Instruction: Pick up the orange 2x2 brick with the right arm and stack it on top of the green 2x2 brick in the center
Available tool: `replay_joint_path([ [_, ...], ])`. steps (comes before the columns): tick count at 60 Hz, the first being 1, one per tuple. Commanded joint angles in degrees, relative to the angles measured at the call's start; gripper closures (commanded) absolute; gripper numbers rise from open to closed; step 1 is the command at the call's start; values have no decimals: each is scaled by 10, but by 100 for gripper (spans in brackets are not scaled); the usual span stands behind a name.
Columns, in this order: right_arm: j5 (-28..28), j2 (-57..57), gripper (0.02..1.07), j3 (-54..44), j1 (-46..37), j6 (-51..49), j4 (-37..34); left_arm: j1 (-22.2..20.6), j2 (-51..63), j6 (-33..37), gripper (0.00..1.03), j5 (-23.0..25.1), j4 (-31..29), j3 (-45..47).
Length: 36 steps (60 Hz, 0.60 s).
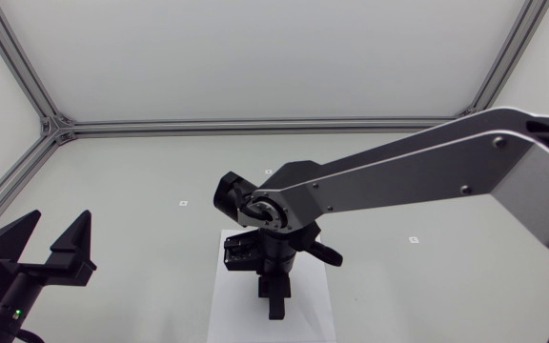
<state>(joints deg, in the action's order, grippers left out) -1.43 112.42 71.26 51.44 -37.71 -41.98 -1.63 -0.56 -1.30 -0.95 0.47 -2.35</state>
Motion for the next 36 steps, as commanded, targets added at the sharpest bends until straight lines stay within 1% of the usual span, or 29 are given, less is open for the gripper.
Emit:
replay_joint_path([
  [1,1,18,75,-7,5,4,-3,0,-2,3,4,2,-6,23],
  [2,1,18,72,-6,5,4,-3,0,-2,3,4,2,-6,23],
  [3,1,18,62,-5,4,5,-4,0,-2,3,4,2,-6,23],
  [7,1,17,42,-2,4,5,-5,0,-2,3,4,2,-6,23],
  [15,2,17,26,-1,5,5,-4,0,-2,3,4,2,-6,23],
  [22,2,15,20,-1,6,4,-2,0,-2,3,4,2,-6,23],
  [36,0,10,20,-1,5,4,-3,0,-2,3,4,2,-6,23],
])
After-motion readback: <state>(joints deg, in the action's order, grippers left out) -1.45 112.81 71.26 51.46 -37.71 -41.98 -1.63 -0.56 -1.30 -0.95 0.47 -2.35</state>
